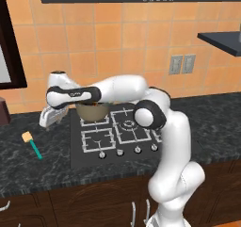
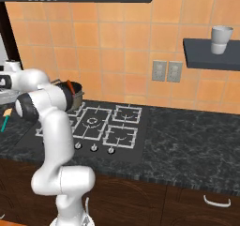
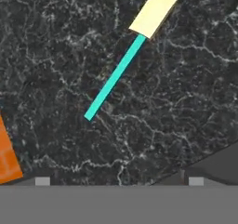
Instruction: Put the avocado and carrot in the pot. Retrieve the spatula and lightly stir the vegetables in the pot.
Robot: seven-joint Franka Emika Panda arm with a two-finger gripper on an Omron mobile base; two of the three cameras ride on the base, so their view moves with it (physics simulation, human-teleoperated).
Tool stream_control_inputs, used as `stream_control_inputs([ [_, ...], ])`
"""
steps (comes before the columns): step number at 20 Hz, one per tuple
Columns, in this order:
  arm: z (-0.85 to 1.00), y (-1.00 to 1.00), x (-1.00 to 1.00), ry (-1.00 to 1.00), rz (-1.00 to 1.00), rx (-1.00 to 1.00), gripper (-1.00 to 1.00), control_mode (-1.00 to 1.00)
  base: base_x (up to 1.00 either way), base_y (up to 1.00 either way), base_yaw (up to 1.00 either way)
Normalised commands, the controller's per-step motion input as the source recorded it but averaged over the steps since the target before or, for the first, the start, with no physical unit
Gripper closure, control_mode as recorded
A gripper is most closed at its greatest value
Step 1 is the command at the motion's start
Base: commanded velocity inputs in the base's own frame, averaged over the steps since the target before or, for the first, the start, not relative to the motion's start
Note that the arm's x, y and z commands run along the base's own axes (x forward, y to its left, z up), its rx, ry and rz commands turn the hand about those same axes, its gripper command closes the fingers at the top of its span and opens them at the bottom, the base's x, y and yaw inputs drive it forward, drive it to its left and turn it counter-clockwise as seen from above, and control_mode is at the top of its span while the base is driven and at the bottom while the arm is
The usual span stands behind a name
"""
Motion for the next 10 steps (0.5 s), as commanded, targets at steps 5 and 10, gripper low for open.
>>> stream_control_inputs([
  [5,-0.77,0.52,-0.01,0.00,-0.40,-0.26,-1.00,-1.00,0.00,0.00,0.00],
  [10,-0.18,0.44,-0.10,0.00,-0.35,-0.24,-1.00,-1.00,0.00,0.00,0.00],
])
